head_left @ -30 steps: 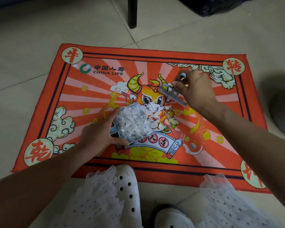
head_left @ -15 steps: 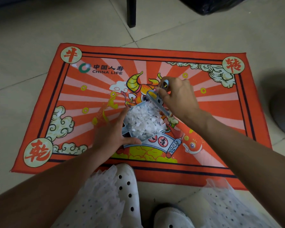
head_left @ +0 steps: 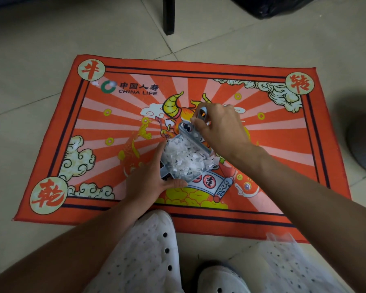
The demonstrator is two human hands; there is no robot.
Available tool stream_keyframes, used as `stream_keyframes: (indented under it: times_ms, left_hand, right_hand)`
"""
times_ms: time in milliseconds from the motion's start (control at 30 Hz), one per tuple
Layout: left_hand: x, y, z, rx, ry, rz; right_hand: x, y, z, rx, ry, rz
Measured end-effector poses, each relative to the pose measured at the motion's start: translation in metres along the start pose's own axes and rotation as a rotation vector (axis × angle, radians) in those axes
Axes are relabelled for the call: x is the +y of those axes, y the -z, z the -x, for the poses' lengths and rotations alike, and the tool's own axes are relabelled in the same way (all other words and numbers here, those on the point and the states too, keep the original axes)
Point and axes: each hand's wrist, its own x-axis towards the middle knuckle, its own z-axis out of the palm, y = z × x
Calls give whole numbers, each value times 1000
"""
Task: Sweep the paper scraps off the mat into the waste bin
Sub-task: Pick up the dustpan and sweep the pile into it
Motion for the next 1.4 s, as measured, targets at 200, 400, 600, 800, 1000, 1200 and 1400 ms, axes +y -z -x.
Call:
stream_keyframes:
  times_ms: [200,400,600,800,1000,1200,1400]
  left_hand:
    - [-6,-2,7,24,29,78]
    - [-20,-1,11,16,25,76]
    - [-35,5,15,28,15,156]
    - [-41,12,19,30,34,170]
    - [-46,21,19,-17,18,162]
    - [-51,28,14,-49,-31,61]
    - [-46,32,10,-87,-25,-8]
  right_hand:
    - [0,3,-9,23,-12,-26]
    - [8,17,-28,111,-5,13]
    - [10,18,-43,26,89,61]
    - [5,10,-52,-207,144,12]
    - [15,19,-46,-332,172,32]
    - [23,31,-31,-445,208,38]
    - [29,41,-23,-323,183,15]
